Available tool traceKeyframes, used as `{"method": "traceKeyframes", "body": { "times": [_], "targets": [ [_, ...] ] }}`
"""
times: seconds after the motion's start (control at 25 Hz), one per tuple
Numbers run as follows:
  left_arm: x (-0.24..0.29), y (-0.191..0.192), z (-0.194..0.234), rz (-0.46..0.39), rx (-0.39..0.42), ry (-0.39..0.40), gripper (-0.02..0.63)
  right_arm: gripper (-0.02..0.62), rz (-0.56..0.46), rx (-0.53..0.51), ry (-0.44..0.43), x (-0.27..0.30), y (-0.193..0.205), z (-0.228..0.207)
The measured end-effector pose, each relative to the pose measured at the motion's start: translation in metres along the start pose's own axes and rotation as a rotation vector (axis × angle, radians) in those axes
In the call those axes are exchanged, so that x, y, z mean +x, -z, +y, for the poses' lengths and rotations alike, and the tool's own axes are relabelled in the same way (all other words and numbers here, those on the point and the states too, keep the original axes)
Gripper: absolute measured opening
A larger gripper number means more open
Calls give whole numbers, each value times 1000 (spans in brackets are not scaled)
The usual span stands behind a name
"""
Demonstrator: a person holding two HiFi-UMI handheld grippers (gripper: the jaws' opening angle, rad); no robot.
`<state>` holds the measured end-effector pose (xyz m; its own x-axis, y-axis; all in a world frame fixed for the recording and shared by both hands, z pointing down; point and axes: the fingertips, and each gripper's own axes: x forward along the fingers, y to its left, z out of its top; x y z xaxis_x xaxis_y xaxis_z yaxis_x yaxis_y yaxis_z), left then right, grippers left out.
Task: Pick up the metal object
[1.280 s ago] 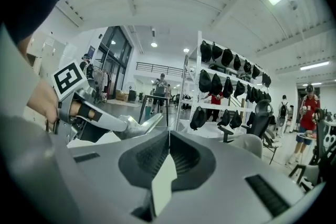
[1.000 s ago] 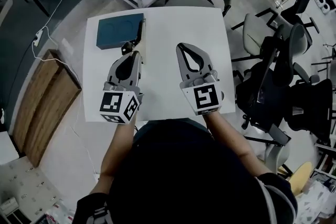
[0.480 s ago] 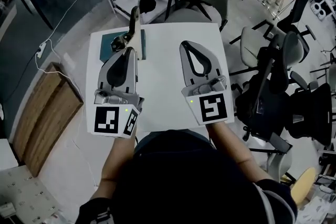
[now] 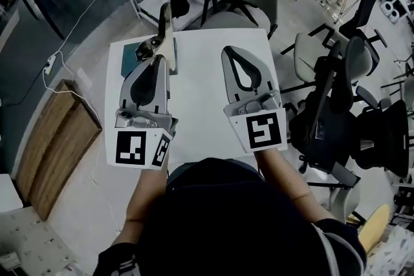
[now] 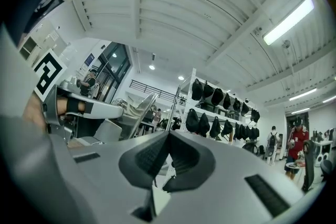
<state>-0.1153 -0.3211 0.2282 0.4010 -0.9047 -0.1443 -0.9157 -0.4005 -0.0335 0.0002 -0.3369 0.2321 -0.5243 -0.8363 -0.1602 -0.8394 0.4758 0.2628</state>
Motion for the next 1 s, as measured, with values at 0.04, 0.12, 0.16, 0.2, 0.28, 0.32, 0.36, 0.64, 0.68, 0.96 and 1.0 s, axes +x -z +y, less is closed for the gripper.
{"method": "traceKeyframes", "body": {
  "times": [0.04,0.12,0.16,0.2,0.28,0.32,0.36,0.64,0.68,0.96,1.0],
  "targets": [
    [0,0,0,-2,-1,1,23,26,0,-2,0,0,0,0],
    [-1,1,0,-3,-2,2,23,26,0,3,-3,-1,0,1],
    [-1,1,0,-2,-3,2,23,26,2,9,-4,-1,1,1],
    [-2,2,0,-2,-4,2,23,26,4,14,-4,-1,1,1],
    [-3,3,0,-1,-10,2,23,26,7,21,-1,-1,3,1],
    [-3,3,1,-1,-12,1,23,26,8,25,0,-2,4,1],
    [-3,3,1,-1,-13,0,23,26,8,30,1,-2,4,1],
    [-8,7,3,-1,-28,3,23,26,8,44,5,-4,7,6],
    [-10,8,4,-1,-30,3,23,26,8,45,5,-5,7,8],
    [-11,8,4,-2,-33,4,23,26,11,52,8,-6,8,9],
    [-12,8,3,-2,-33,4,23,26,12,52,8,-7,8,9]
  ]
}}
